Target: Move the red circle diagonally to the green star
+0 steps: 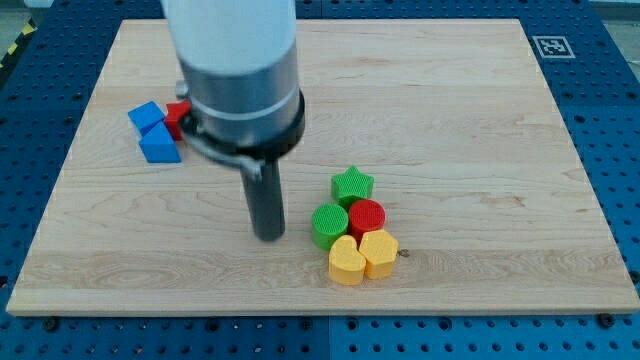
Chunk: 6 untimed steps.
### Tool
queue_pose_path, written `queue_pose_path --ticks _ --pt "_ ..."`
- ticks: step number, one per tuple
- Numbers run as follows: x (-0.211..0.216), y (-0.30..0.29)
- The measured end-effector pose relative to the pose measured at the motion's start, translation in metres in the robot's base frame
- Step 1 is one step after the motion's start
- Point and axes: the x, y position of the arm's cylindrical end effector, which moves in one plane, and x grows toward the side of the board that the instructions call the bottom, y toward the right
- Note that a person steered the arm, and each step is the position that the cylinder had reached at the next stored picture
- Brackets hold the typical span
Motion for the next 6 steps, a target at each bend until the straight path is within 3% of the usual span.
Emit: queue_pose_path --ticks 1,2,6 --pt "0.041 -0.001" --pt "0.051 0.024" --pt "0.002 0.097"
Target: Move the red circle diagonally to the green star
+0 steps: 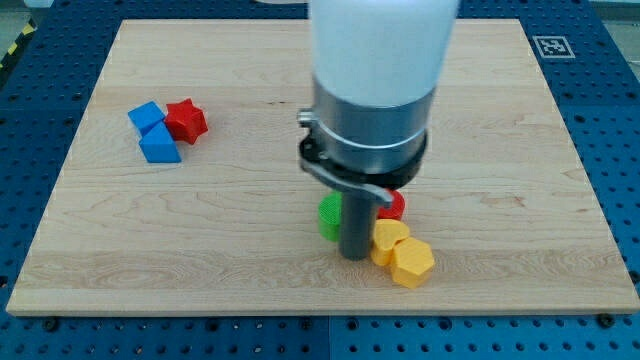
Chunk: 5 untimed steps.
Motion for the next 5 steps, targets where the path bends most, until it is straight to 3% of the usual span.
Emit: queue_pose_path --ticks 3,5 --pt "-0.045 0.026" --pt "-0.100 0.027"
